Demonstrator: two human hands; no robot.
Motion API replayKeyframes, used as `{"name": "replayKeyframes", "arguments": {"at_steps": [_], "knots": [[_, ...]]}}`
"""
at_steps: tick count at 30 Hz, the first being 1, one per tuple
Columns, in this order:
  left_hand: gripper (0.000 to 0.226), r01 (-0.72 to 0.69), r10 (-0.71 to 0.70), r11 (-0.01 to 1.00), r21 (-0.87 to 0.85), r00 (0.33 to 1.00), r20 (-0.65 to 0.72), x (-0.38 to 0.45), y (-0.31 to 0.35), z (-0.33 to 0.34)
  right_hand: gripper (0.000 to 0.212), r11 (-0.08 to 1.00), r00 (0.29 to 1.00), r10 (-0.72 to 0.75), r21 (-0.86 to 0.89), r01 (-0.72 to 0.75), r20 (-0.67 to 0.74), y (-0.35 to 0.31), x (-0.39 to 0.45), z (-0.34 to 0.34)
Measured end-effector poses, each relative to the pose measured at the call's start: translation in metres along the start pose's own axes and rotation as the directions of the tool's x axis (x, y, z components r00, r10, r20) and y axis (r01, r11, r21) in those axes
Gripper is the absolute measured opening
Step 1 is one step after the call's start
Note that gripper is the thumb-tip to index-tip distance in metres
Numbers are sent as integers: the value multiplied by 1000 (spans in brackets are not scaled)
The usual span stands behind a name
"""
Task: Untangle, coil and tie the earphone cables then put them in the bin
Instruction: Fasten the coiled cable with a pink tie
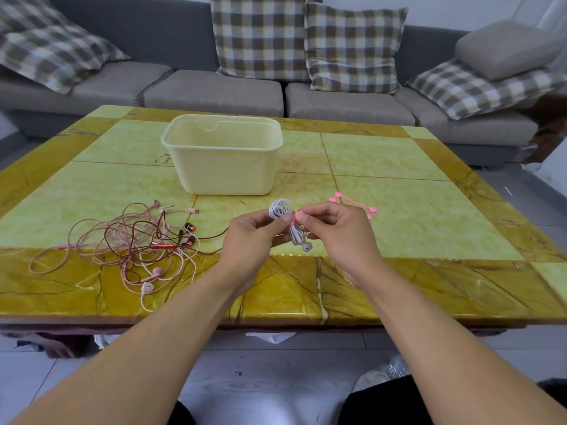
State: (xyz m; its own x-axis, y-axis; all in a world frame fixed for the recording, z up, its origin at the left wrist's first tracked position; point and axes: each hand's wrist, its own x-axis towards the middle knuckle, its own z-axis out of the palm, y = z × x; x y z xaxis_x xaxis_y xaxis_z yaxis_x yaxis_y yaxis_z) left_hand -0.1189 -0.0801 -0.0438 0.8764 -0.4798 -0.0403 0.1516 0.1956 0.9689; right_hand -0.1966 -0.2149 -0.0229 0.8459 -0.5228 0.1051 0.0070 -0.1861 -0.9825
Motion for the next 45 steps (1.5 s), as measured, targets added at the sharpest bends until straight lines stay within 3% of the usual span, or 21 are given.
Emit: {"name": "replayKeyframes", "arguments": {"at_steps": [7,13,18,31,36,40,45], "knots": [[15,70,-64,994,-79,995,81,2,0,-2,11,978,987,131,152,-144,90,-1,3,-5],[14,182,-154,968,-173,974,164,2,3,-2,9,989,984,107,88,-120,141,2,6,-10],[17,249,-222,950,-187,963,155,2,1,0,10,997,985,76,-20,-74,154,5,6,-14],[29,322,-286,927,-192,939,191,1,7,-1,17,991,964,116,32,-128,240,3,7,-22],[35,288,-269,951,-112,950,157,0,7,-2,18,987,967,152,23,-160,206,4,7,-21],[14,306,-300,950,-58,949,98,-1,10,-2,21,988,967,152,-6,-154,203,6,6,-17],[3,327,-341,914,-240,940,-18,-2,8,5,21,988,975,137,44,-147,172,2,6,-13]]}}
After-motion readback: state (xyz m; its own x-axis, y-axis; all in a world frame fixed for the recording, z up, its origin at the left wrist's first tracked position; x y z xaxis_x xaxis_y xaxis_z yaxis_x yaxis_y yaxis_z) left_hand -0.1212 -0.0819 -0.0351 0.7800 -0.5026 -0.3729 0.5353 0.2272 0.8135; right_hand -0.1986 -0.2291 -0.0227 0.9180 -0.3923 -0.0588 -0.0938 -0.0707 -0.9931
